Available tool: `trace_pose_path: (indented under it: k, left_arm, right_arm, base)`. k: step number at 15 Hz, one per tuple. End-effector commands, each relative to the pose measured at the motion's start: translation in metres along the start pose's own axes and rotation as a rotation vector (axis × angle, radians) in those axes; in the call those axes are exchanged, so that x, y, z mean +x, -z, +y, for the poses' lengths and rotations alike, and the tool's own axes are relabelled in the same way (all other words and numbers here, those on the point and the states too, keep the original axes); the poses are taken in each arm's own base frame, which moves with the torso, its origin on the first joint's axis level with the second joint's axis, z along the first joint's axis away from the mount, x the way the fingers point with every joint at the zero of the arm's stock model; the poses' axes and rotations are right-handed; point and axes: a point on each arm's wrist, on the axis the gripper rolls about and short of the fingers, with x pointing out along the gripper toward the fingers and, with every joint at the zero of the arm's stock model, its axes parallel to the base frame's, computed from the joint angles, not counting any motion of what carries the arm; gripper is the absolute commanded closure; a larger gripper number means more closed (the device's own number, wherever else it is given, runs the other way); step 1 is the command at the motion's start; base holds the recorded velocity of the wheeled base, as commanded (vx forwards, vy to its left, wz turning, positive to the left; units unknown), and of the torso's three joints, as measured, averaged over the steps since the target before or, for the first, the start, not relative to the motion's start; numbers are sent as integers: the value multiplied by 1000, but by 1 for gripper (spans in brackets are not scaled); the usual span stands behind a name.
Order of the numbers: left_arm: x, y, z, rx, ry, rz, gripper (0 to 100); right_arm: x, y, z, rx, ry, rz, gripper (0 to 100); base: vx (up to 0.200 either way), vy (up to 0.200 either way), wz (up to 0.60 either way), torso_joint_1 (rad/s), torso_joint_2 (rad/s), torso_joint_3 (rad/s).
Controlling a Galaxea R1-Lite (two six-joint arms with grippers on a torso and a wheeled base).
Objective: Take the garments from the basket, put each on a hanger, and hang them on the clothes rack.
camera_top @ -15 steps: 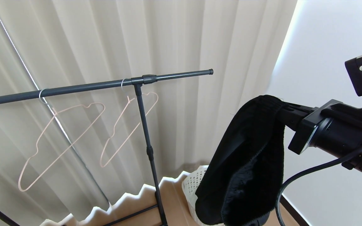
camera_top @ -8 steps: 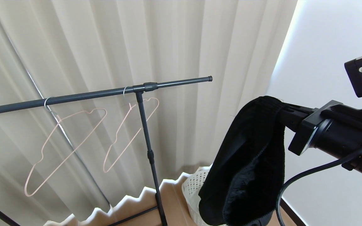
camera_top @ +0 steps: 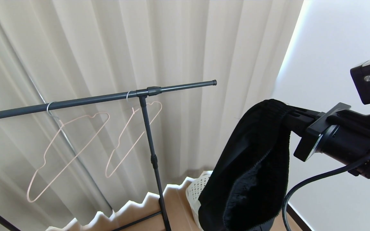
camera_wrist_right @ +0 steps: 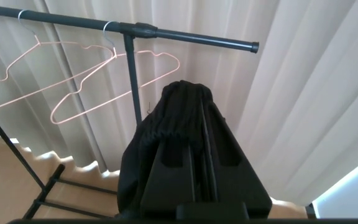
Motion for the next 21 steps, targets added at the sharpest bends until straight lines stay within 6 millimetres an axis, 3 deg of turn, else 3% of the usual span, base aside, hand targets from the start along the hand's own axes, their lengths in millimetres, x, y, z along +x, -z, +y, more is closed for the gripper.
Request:
trace_pose_path:
  k: [1,3,12,16,21]
  left_arm:
    - [0,0,0,0,1,0,0]
    - [0,0,0,0,-1,0,0]
    - [0,0,0,-2,-2,0,0]
    - [0,0,0,-2,-1,0,0]
    - [0,0,0,-2,-1,0,0]
  right_arm:
    - [1,2,0,-1,-1,8,100]
    - [2,3,0,-2,0,12,100]
    - [2,4,0,-3,0,13,100]
    - [2,3,0,-3,0,12,100]
    - [2,4,0,-2,0,13,100]
  base:
    - [0,0,0,0,0,0]
    - [0,0,0,0,0,0]
    - [0,0,600,1,3,2]
    - [0,0,0,0,0,0]
    - [-160,200,0,3,8,7]
